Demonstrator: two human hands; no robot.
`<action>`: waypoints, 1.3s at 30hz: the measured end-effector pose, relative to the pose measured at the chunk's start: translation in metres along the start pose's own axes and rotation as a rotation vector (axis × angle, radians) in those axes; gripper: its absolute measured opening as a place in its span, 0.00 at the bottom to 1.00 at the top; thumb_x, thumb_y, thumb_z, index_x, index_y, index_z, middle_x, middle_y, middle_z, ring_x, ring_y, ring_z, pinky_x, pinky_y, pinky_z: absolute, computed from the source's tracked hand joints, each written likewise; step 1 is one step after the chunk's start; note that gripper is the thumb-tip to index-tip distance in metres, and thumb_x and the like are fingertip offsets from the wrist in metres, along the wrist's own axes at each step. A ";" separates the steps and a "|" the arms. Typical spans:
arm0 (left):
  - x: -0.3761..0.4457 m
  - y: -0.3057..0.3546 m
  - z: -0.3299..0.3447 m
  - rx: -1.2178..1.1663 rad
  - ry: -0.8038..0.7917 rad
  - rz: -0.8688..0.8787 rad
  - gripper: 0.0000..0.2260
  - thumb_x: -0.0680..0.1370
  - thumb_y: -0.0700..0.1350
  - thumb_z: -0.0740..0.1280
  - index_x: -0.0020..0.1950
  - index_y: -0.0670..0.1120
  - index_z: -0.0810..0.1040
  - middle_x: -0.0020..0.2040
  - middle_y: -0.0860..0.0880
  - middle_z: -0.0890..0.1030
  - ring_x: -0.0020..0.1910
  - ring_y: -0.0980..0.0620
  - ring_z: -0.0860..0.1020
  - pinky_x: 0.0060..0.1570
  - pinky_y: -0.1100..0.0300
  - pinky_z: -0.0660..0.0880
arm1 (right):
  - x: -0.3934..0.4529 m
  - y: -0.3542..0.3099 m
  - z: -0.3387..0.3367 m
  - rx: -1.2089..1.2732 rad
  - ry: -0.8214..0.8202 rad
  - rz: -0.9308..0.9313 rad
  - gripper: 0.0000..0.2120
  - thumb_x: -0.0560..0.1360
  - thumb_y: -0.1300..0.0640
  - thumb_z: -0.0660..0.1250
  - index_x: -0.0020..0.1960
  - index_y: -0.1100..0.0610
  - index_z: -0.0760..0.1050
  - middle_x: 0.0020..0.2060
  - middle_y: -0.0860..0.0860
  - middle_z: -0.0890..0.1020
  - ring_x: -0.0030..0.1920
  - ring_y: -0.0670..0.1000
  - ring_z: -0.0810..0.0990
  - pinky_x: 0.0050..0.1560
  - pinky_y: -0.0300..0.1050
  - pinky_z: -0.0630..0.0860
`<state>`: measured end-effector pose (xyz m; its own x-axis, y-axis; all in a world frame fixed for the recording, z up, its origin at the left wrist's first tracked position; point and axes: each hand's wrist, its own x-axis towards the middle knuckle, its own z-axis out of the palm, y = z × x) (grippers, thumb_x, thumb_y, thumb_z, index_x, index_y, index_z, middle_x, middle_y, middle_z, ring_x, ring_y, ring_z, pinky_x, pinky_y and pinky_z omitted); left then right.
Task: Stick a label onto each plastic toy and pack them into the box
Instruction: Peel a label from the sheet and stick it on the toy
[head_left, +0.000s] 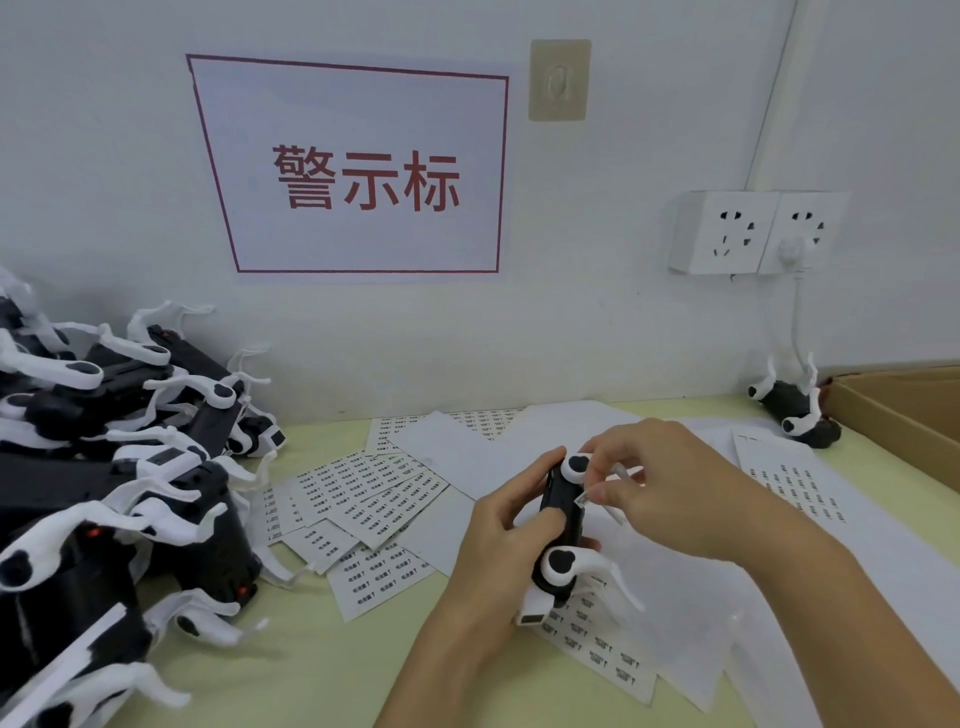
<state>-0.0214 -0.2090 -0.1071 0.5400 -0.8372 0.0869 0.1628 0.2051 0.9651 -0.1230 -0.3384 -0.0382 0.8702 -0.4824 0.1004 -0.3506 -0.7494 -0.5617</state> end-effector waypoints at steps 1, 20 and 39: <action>0.000 0.000 0.000 0.001 -0.003 -0.002 0.22 0.72 0.41 0.65 0.61 0.62 0.81 0.59 0.52 0.83 0.48 0.38 0.85 0.46 0.51 0.81 | 0.000 0.000 0.000 -0.011 0.001 -0.003 0.11 0.74 0.57 0.71 0.35 0.45 0.79 0.53 0.40 0.80 0.56 0.43 0.77 0.58 0.45 0.74; -0.002 0.004 0.004 -0.017 0.050 -0.001 0.21 0.71 0.43 0.66 0.60 0.62 0.82 0.58 0.49 0.84 0.48 0.36 0.85 0.45 0.52 0.81 | -0.002 -0.009 -0.001 -0.190 0.020 -0.090 0.09 0.75 0.53 0.70 0.36 0.43 0.79 0.55 0.38 0.78 0.49 0.36 0.72 0.45 0.26 0.64; -0.002 0.007 0.007 -0.068 0.123 -0.046 0.17 0.83 0.39 0.60 0.60 0.56 0.84 0.56 0.48 0.85 0.55 0.30 0.80 0.50 0.47 0.81 | -0.005 -0.018 -0.002 -0.172 0.036 -0.055 0.14 0.75 0.58 0.71 0.35 0.43 0.76 0.53 0.43 0.79 0.53 0.44 0.75 0.53 0.40 0.71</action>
<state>-0.0268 -0.2094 -0.0993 0.6268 -0.7791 0.0078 0.2429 0.2050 0.9481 -0.1215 -0.3236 -0.0275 0.8778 -0.4521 0.1586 -0.3593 -0.8402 -0.4063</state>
